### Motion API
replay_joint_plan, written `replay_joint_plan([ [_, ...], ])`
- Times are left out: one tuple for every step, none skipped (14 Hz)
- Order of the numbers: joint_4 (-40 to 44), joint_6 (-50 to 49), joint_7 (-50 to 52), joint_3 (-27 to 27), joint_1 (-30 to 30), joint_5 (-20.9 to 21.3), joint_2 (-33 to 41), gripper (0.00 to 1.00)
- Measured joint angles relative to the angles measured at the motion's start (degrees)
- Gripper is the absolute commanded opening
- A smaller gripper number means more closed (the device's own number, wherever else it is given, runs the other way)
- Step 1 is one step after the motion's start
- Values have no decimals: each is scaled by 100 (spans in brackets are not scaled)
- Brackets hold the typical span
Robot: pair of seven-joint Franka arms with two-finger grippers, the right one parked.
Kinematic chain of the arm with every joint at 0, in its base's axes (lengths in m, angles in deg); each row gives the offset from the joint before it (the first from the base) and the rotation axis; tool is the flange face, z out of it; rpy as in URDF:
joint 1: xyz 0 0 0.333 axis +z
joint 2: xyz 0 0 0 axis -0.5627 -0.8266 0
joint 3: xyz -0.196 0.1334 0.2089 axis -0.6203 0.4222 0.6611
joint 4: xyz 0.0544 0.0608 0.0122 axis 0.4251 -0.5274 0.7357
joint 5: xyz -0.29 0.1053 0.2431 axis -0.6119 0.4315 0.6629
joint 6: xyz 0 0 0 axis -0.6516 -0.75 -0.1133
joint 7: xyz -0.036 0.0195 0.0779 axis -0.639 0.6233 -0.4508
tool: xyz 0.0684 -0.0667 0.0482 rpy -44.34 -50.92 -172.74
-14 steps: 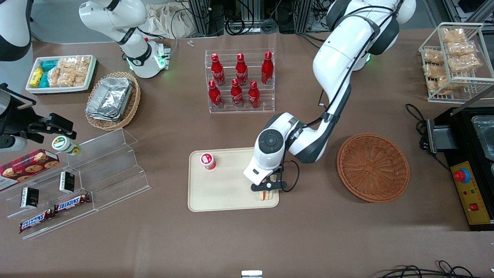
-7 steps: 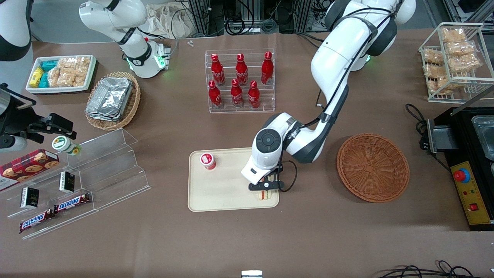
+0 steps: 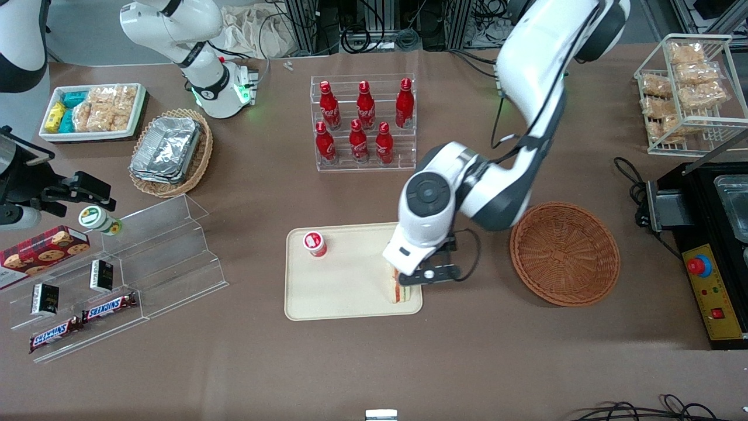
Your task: Place sandwich from basket to tray
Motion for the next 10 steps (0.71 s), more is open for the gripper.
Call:
replay_joint_plan([
  [-201, -115, -119, -2, 178, -14, 342, 100],
  [-498, -153, -216, 0, 356, -69, 706, 100],
  [-823, -158, -281, 0, 525, -150, 1059, 100],
  [-1140, -161, -355, 0, 687, -210, 1395, 100],
  [-1424, -162, -482, 1, 835, -247, 1700, 100],
  [-1685, -166, -645, 3, 979, -292, 1986, 100],
  [-2011, -182, -864, 4, 1173, -338, 2346, 100],
  [-2189, -254, -1055, 8, 1302, -342, 2545, 100],
  [-2341, -366, -1328, 14, 1463, -343, 2735, 100],
  [-2487, -440, -1652, 21, 1680, -372, 2939, 100],
])
